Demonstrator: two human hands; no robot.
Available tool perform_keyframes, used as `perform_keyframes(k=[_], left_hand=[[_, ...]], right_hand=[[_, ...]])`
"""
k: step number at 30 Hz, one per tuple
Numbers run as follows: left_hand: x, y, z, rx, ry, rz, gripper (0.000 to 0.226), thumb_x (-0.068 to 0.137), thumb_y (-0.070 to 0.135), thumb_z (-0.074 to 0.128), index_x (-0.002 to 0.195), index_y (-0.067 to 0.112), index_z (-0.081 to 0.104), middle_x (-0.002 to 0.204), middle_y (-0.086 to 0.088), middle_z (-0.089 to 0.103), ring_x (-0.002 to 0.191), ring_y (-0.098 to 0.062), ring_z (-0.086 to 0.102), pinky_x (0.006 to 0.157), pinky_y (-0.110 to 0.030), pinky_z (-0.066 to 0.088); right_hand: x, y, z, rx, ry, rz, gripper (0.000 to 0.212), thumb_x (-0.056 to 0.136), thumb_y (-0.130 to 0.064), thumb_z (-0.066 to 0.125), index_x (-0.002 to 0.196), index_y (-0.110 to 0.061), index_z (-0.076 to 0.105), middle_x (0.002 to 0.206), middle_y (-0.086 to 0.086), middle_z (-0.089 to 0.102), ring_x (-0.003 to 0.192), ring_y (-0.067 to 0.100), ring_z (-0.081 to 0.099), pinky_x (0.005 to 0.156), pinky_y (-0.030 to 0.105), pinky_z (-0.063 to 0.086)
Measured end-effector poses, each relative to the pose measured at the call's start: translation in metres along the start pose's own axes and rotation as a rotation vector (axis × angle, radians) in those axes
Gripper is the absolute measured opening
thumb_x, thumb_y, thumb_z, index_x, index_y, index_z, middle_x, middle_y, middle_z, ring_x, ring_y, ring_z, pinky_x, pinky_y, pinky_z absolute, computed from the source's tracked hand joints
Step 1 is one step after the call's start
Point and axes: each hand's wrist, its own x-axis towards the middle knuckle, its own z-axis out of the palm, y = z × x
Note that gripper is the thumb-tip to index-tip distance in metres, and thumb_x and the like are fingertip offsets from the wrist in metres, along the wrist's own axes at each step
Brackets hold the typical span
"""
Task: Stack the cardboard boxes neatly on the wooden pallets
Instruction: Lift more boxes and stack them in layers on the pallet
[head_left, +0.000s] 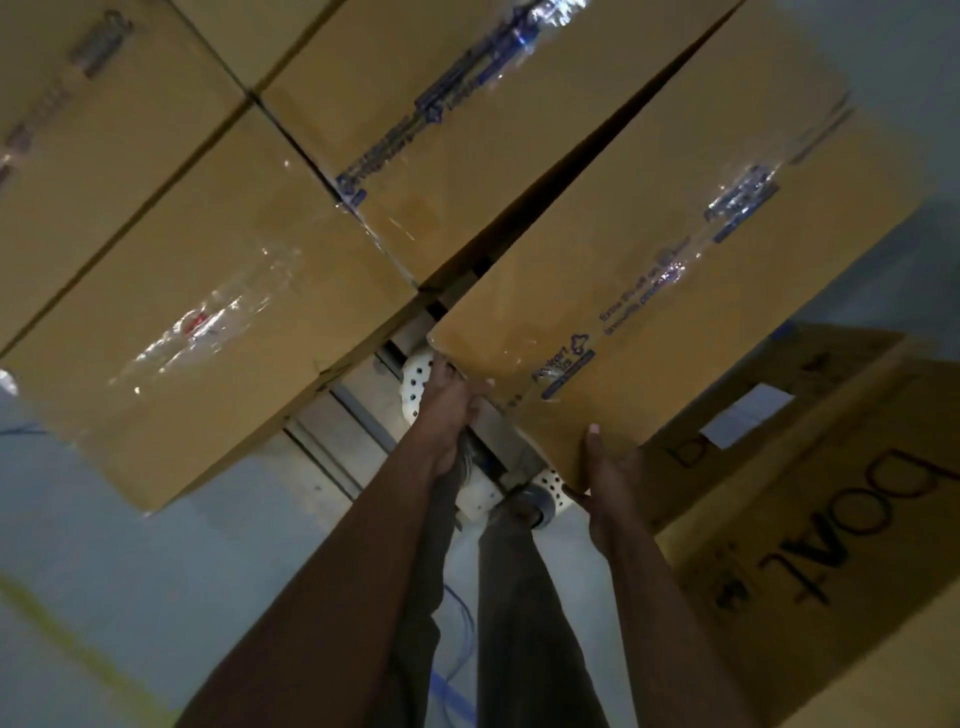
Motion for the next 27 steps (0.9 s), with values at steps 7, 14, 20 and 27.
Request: perform_keyframes(k=[7,14,20,27], left_hand=[[-0.006,0.018,-0.012,-0.076,-0.030,0.095,0.092,0.089,-0.003,0.065,0.159,0.038,0.021,0.150,0.020,0.033,0.135,-0.011,0.040,0.108,-0.034,0.041],[-0.002,0.005,-0.009,-0.072,-0.086,0.114,0.091,0.084,0.002,0.072,0.156,0.037,0.029,0.166,0.018,0.001,0.153,-0.017,0.020,0.123,-0.045,0.026],[0.000,0.011,-0.010,-0.114,-0.117,0.137,0.087,0.086,0.005,0.072,0.157,0.033,0.031,0.167,0.015,0.001,0.154,-0.013,0.014,0.115,-0.030,0.030],[0.007,0.019,0.000,-0.012,-0.080,0.151,0.080,0.093,0.014,0.068,0.159,0.030,0.025,0.167,0.019,-0.003,0.153,-0.011,0.014,0.111,-0.029,0.040]], right_hand=[[0.007,-0.029,0.027,-0.061,0.011,-0.003,0.059,0.104,-0.044,0.050,0.154,-0.039,0.019,0.144,0.000,0.042,0.113,0.026,0.049,0.085,0.058,0.055],[0.013,-0.029,0.026,-0.084,0.051,0.039,0.057,0.104,-0.045,0.049,0.152,-0.039,0.018,0.153,0.009,0.037,0.118,0.032,0.045,0.093,0.067,0.051],[0.020,-0.028,0.026,-0.025,0.075,-0.020,0.062,0.103,-0.040,0.055,0.154,-0.041,0.020,0.152,0.003,0.038,0.126,0.032,0.046,0.098,0.067,0.048],[0.026,-0.034,0.025,-0.063,0.100,-0.079,0.064,0.101,-0.044,0.056,0.155,-0.039,0.023,0.152,0.002,0.042,0.126,0.028,0.047,0.104,0.064,0.045]])
